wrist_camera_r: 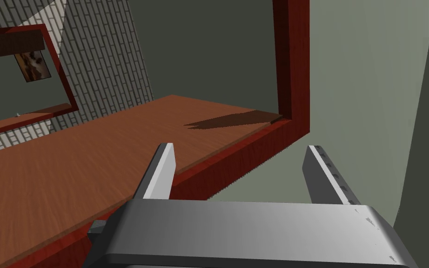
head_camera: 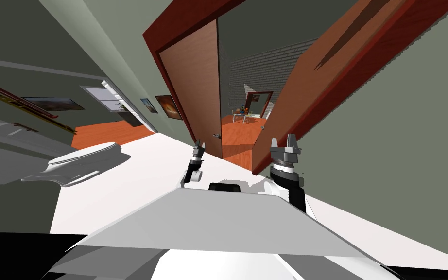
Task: Push the door open
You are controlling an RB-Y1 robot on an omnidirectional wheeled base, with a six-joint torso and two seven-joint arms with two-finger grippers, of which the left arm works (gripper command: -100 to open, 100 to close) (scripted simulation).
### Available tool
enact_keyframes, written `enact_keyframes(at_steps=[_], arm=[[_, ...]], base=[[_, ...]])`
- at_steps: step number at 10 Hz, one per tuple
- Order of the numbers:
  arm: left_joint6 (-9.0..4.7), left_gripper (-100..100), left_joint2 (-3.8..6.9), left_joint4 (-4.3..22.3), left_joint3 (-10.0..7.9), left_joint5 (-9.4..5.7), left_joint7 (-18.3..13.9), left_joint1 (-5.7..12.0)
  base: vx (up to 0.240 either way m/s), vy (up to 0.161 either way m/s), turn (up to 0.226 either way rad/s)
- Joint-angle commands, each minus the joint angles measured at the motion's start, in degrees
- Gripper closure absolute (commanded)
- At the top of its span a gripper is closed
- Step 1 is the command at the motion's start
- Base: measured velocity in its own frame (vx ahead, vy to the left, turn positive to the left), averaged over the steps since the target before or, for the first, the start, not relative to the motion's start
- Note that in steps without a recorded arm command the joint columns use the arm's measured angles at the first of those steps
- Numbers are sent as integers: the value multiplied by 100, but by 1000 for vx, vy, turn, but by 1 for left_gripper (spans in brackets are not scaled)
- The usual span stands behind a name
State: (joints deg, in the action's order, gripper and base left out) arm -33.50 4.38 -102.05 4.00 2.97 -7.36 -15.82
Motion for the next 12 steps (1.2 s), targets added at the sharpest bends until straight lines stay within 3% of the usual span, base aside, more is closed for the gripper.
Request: enact_keyframes(at_steps=[1,4,8,9,12], arm=[[-41,-100,3,182,18,2,1,40],[-162,-100,16,808,106,13,6,299],[-286,-100,19,1442,196,25,12,564],[-286,-100,19,1522,196,25,12,564],[-410,-100,14,2120,286,37,18,830]], base=[[56,33,-10],[82,39,-13],[73,58,-11],[52,38,-9],[81,50,-13]])
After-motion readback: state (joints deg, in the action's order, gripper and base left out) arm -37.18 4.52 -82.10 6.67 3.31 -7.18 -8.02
